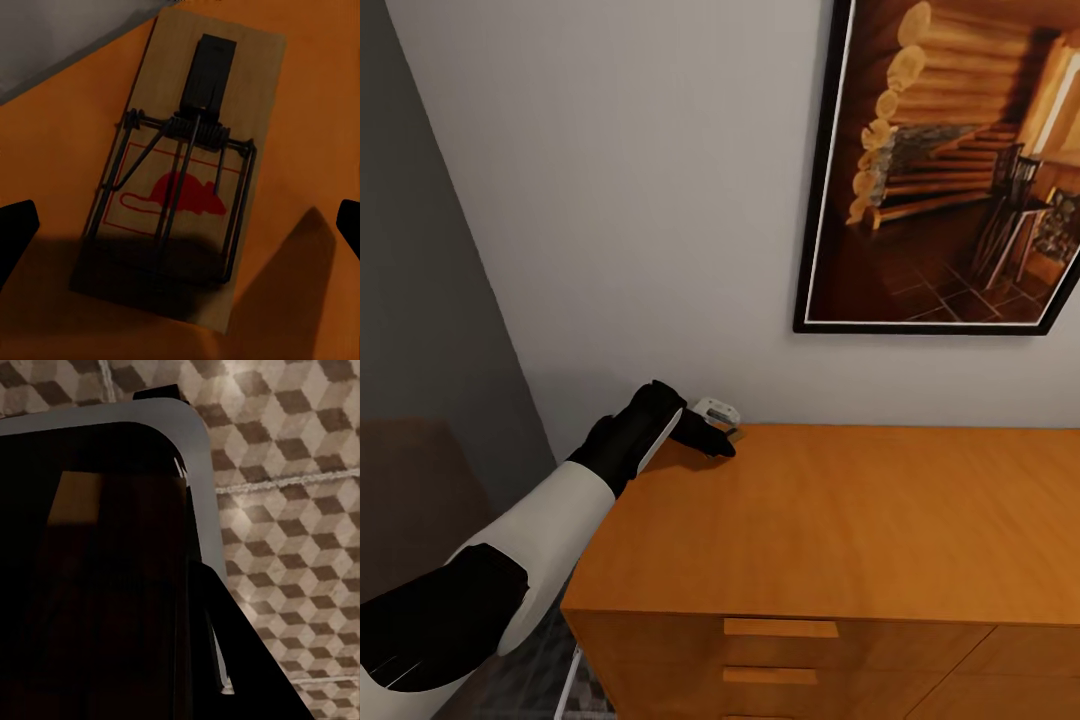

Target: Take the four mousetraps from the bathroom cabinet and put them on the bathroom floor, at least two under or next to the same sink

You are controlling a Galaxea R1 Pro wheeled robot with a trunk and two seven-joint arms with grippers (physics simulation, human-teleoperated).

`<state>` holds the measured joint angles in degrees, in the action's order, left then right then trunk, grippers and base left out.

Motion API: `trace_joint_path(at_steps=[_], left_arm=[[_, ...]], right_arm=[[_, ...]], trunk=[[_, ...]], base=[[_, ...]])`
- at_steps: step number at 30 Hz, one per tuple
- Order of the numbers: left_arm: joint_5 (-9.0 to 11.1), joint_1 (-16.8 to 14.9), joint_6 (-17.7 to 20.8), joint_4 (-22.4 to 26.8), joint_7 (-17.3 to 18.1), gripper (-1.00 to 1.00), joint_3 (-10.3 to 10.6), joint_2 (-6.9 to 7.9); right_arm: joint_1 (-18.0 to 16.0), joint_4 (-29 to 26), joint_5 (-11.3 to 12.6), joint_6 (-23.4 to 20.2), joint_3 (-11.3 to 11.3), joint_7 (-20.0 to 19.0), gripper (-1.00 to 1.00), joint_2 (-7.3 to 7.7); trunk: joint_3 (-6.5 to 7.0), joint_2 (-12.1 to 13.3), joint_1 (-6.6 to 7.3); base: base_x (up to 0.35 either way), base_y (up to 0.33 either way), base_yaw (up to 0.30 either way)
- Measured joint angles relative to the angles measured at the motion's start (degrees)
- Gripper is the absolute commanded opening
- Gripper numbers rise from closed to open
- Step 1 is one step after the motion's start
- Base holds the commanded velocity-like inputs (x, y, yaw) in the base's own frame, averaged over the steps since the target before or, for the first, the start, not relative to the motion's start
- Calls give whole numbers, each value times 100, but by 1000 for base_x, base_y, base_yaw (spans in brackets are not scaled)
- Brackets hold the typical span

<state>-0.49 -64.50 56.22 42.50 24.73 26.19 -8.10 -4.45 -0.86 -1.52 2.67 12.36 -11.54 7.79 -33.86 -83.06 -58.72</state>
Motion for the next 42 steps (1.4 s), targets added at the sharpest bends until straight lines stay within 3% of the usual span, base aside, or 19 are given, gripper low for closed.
trace_joint_path(at_steps=[19, 20, 24, 28, 42], left_arm=[[5, 0, 0, 28, 2, 100, -1, 0], [5, 0, -1, 28, 2, -100, 0, 0], [-49, 0, -28, 15, -6, -100, -1, 1], [102, 1, -4, 58, -10, -100, -4, -7], [99, 0, -1, 78, -6, -100, -2, -9]], right_arm=[[0, 0, 0, 0, 0, 0, -100, -5], [0, 0, 0, 0, 0, 0, -100, -4], [0, 0, 0, 0, 1, 0, -100, -1], [0, 0, 0, 0, 2, 0, -100, -1], [0, 0, 0, 0, 4, -1, -100, 1]], trunk=[[-15, 0, 0], [-15, 0, 0], [-15, 0, 0], [-15, 0, 0], [-15, 0, 0]], base=[[0, 0, 0], [0, 0, 0], [0, 0, 0], [0, 0, 0], [0, 0, 0]])
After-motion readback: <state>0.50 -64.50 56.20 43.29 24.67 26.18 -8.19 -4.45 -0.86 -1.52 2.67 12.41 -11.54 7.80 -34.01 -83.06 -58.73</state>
